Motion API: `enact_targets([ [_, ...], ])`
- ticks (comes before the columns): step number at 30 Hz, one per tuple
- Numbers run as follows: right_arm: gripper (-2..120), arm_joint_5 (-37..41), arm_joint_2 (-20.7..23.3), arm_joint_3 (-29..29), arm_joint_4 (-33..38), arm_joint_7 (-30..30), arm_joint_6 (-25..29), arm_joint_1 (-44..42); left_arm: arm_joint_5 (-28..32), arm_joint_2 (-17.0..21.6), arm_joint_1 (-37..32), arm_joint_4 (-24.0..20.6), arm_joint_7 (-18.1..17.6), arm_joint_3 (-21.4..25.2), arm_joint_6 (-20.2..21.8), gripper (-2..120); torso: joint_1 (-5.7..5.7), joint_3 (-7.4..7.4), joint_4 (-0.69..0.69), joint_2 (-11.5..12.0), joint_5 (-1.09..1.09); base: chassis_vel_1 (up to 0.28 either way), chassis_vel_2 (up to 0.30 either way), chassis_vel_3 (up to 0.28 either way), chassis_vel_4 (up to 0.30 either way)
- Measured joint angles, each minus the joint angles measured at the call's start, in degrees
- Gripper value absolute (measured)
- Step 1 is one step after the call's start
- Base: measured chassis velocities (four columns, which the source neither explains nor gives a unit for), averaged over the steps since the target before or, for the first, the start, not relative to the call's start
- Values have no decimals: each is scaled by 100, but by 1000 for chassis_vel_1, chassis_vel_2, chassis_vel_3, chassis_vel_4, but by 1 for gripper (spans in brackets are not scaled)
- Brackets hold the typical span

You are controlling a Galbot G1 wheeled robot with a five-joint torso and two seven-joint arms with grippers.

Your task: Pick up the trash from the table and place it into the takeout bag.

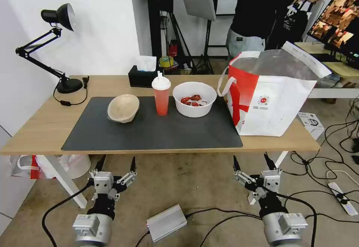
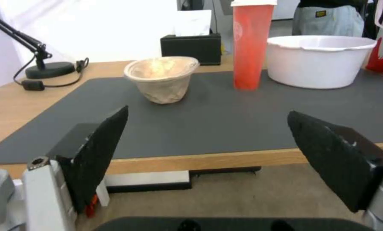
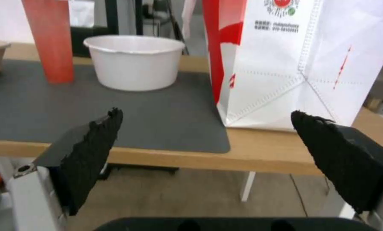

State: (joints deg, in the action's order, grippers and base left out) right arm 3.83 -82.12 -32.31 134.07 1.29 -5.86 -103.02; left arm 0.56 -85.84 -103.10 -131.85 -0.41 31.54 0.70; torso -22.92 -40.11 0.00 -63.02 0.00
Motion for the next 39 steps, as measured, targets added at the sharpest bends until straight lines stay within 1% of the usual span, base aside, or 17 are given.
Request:
enact_targets([
  [2, 100, 236, 234, -50, 143, 83, -358, 12, 116, 33, 17, -49, -95, 17, 155, 100, 0, 0, 0, 0, 0, 0, 0, 0, 0],
  [3, 100, 236, 234, -50, 143, 83, -358, 12, 116, 33, 17, -49, -95, 17, 155, 100, 0, 0, 0, 0, 0, 0, 0, 0, 0],
  [8, 100, 857, 841, -178, 527, 300, -1303, 39, 783, 233, 132, -360, -641, 133, 1025, 100, 0, 0, 0, 0, 0, 0, 0, 0, 0],
  [9, 100, 857, 841, -178, 527, 300, -1303, 39, 783, 233, 132, -360, -641, 133, 1025, 100, 0, 0, 0, 0, 0, 0, 0, 0, 0],
  [11, 100, 1056, 1039, -220, 650, 371, -1610, 48, 1031, 306, 174, -472, -843, 174, 1347, 100, 0, 0, 0, 0, 0, 0, 0, 0, 0],
  [12, 100, 1056, 1039, -220, 650, 371, -1610, 48, 1031, 306, 174, -472, -843, 174, 1347, 100, 0, 0, 0, 0, 0, 0, 0, 0, 0],
  [16, 100, 1623, 1595, -339, 927, 568, -2468, 75, 1671, 496, 285, -767, -1365, 282, 2185, 100, 0, 0, 0, 0, 0, 0, 0, 0, 0],
  [17, 100, 1623, 1595, -339, 927, 568, -2468, 75, 1671, 496, 285, -767, -1365, 282, 2185, 100, 0, 0, 0, 0, 0, 0, 0, 0, 0],
  [20, 100, 2005, 1964, -379, 939, 709, -3028, 97, 2114, 627, 359, -972, -1728, 358, 2766, 100, 0, 0, 0, 0, -1, 0, 0, 0, 0],
  [21, 100, 2067, 2014, -352, 939, 731, -3097, 105, 2234, 663, 376, -1026, -1825, 378, 2926, 100, 0, 0, 0, 0, 1, 0, 0, 0, 0],
  [22, 100, 2067, 2014, -352, 939, 731, -3097, 105, 2234, 663, 376, -1026, -1825, 378, 2926, 100, 0, 0, 0, 0, 1, 0, 0, 0, 0],
  [23, 100, 2098, 2048, -330, 939, 752, -3130, 115, 2396, 711, 403, -1095, -1957, 405, 3135, 100, 0, 0, 0, 0, 1, 0, 0, 0, 0],
  [25, 100, 2104, 2063, -309, 939, 754, -3021, 121, 2677, 801, 463, -1145, -2191, 455, 3480, 100, 0, 0, 0, 0, 0, 0, 0, 0, 0],
  [27, 100, 2105, 2067, -309, 939, 727, -2821, 126, 2742, 833, 499, -1145, -2240, 468, 3512, 100, 0, 0, 0, 0, -1, 0, 0, 0, 0],
  [31, 100, 1884, 2121, -413, 936, 280, -1457, 161, 2790, 859, 556, -1107, -2291, 469, 3514, 100, 0, 0, 0, 0, -1, 0, 0, 0, 0],
  [32, 100, 1884, 2121, -413, 936, 280, -1457, 161, 2790, 859, 556, -1107, -2291, 469, 3514, 100, 0, 0, 0, 0, -1, 0, 0, 0, 0],
  [39, 100, 2021, 2162, -469, 927, -262, -216, 155, 2772, 858, 592, -1074, -2291, 438, 3427, 100, 0, 0, 0, 0, -1, 0, 0, 0, 0],
])
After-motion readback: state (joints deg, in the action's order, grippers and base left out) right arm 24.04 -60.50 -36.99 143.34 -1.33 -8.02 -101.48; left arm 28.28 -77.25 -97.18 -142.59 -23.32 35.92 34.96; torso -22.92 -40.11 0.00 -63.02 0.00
